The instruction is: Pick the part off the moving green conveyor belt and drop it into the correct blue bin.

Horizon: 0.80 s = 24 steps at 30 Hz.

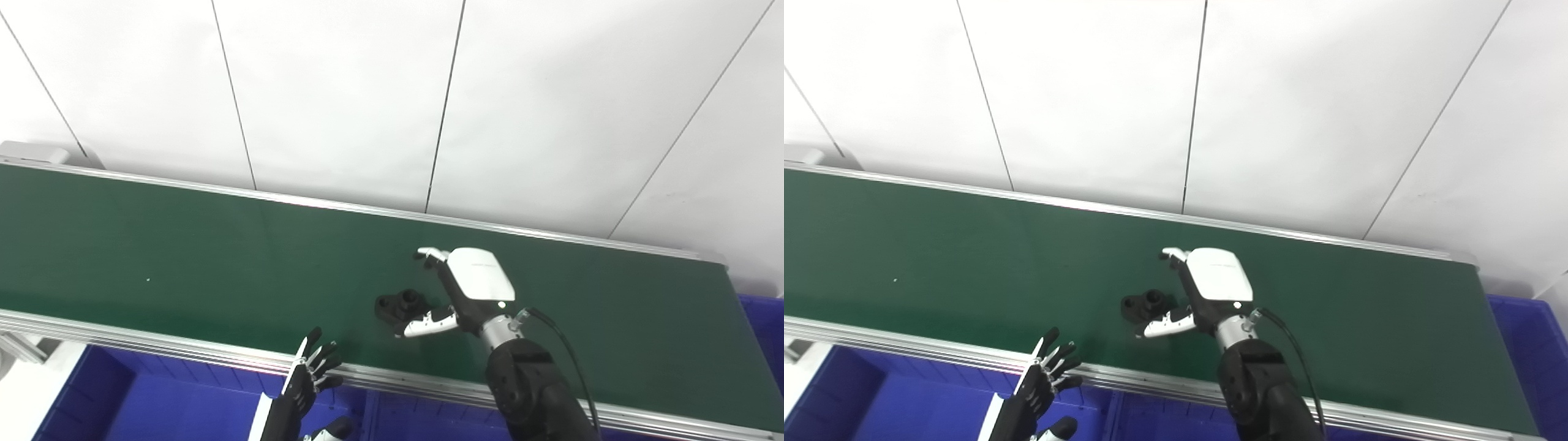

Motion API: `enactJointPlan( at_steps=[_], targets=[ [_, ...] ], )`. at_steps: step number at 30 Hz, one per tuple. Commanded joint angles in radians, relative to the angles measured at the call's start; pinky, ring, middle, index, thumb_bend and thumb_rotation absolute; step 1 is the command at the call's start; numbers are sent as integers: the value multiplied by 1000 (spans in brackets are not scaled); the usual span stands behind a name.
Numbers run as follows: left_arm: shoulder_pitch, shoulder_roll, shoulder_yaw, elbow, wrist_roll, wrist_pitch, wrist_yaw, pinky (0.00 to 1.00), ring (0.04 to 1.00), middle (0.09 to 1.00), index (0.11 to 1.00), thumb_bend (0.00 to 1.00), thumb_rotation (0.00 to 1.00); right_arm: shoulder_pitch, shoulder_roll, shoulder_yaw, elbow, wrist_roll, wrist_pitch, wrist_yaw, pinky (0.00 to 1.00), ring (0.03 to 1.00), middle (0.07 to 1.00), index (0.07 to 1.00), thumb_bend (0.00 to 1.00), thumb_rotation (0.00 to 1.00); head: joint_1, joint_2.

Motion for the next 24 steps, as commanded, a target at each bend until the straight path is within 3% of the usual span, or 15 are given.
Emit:
enactJointPlan(
  at_steps=[1, 3, 5, 6, 8, 13, 18, 21, 24],
  targets=[
    [5, -8, -5, -37, 11, -36, 2, 739, 839, 899, 976, 864, 698, -30, -4, 6, 5, 3, 29, -4, 345, 441, 557, 738, 950, 434, 1, 0],
    [8, -6, -4, -43, 13, -33, 0, 729, 835, 897, 979, 863, 708, -25, -5, 8, 44, 6, 36, -11, 266, 341, 452, 697, 886, 332, -1, 7],
    [10, -3, -4, -48, 6, -32, -4, 730, 836, 899, 979, 857, 698, -24, -19, 19, 90, -1, 35, -17, 199, 264, 357, 632, 768, 161, -3, 12],
    [11, -2, -5, -50, 3, -30, -6, 729, 836, 899, 980, 852, 695, -27, -31, 34, 113, -20, 41, -10, 205, 276, 385, 548, 622, 117, -4, 13],
    [13, 1, -5, -56, -2, -25, -11, 736, 843, 906, 984, 844, 693, -36, -53, 62, 150, -60, 67, 16, 216, 291, 459, 496, 545, 19, -7, 18],
    [17, 7, 1, -69, -12, -10, -21, 747, 847, 907, 985, 846, 695, -32, -81, 88, 163, -54, 118, 45, 202, 285, 404, 508, 524, 0, -13, 29],
    [14, 11, 8, -65, -14, -14, -27, 751, 844, 900, 987, 825, 699, -27, -88, 92, 140, -31, 141, 64, 195, 282, 471, 486, 530, 0, -22, 33],
    [14, 12, 10, -65, -19, -11, -29, 760, 845, 896, 989, 814, 693, -26, -86, 93, 133, -15, 142, 47, 205, 291, 407, 504, 523, 0, -25, 36],
    [14, 11, 12, -68, -20, -5, -28, 765, 844, 890, 984, 816, 690, -25, -84, 95, 126, -3, 144, 33, 199, 282, 468, 487, 528, 0, -26, 38]
  ],
)
